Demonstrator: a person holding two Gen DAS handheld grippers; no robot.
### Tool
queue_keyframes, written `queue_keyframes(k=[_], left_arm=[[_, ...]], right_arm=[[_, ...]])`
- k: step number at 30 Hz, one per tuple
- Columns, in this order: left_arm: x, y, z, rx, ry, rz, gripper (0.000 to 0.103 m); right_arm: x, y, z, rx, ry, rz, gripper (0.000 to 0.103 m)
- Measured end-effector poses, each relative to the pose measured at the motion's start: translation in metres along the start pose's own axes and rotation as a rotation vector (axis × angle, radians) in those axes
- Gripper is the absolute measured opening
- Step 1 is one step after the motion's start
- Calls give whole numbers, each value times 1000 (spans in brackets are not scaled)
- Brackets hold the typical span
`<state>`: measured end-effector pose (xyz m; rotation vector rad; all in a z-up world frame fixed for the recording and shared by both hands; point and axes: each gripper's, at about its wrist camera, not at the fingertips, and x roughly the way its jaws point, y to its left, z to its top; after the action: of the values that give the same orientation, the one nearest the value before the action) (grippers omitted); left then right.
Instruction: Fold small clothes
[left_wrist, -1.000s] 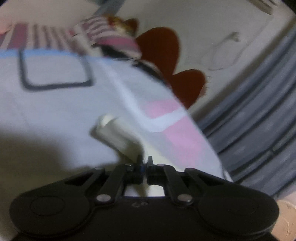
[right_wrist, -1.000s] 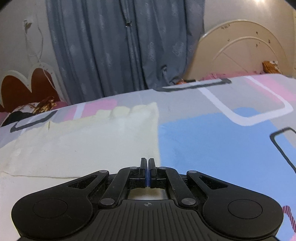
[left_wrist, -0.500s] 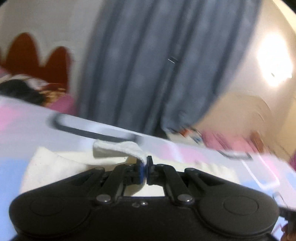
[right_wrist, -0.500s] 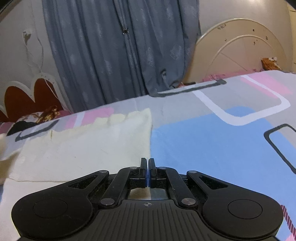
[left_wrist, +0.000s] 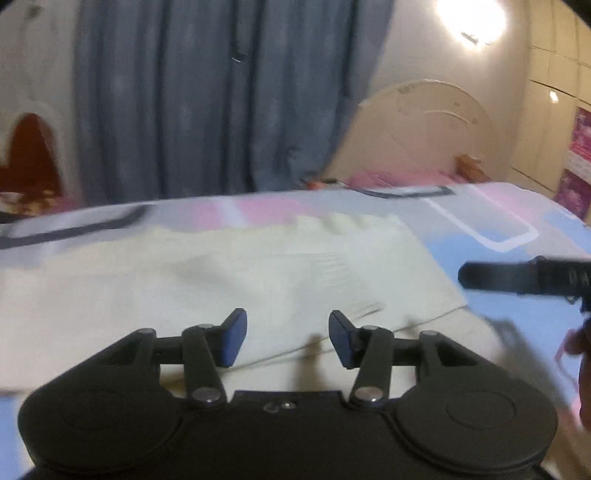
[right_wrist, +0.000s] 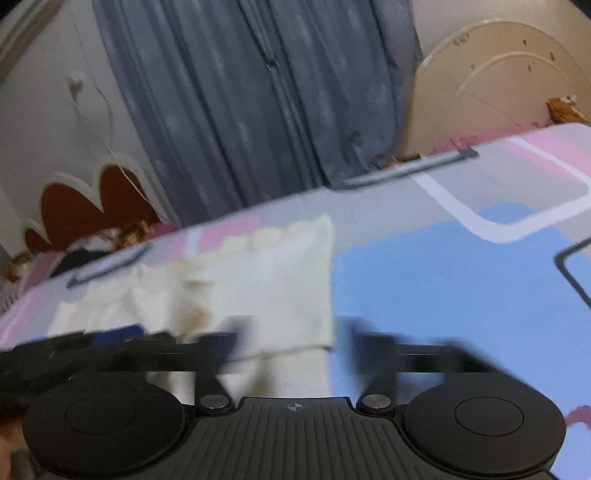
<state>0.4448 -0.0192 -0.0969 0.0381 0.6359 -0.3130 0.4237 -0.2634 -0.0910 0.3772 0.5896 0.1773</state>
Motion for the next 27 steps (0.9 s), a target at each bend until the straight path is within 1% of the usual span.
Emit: queue_keyframes(k=[1,3,4,5,7,8,9,10,11,12,13,14,15,16,18,19,22,24,26,27], left_arm=[[-10,8,-6,-25,-6,22,48],[-26,34,-16,-74,-11,81,47],[-34,48,-25,-97,-11,123,47],[-40,58,-30,-118,-8,164,47],[-49,82,-39,-185,-1,239,47],[-51,96,-44,-230,12,275,47],[-45,103,-40,-260,23,295,47],[-45,113,-42,-296,29,307,47],[-44,119,-43,-322,34,296,48],[-39,124,-42,-338,41,281,48],[-34,123,-38,-336,40,277,49],[-33,123,-36,-324,35,272,49],[-31,122,-34,-313,35,272,49],[-26,122,-33,-311,41,275,48],[-27,123,-36,-291,38,293,49],[-27,122,-35,-288,36,301,46],[-31,124,-37,-289,9,310,40],[-28,124,-38,-272,22,297,39],[-26,122,-37,-249,23,298,38],[-25,122,-37,-246,24,294,37]], right_arm=[[3,4,0,-3,4,22,77],[13,15,-1,-14,20,61,71],[20,19,-1,-18,32,70,64],[28,23,-1,-20,48,72,59],[48,29,-2,-17,84,74,55],[56,31,-2,-13,101,71,54],[68,33,-2,-8,130,67,54],[75,36,-1,-11,139,66,53],[80,41,-2,-30,135,68,52],[85,46,-2,-54,140,70,47],[90,52,-1,-77,154,77,26],[93,57,-2,-100,161,78,13],[95,61,-2,-122,162,78,8],[97,65,-2,-146,160,73,6],[93,74,4,-185,136,87,4],[85,81,12,-206,100,98,4],[50,96,38,-234,-38,144,4],[20,96,56,-246,-147,158,4],[5,88,61,-262,-191,129,4],[6,78,59,-268,-182,98,4]])
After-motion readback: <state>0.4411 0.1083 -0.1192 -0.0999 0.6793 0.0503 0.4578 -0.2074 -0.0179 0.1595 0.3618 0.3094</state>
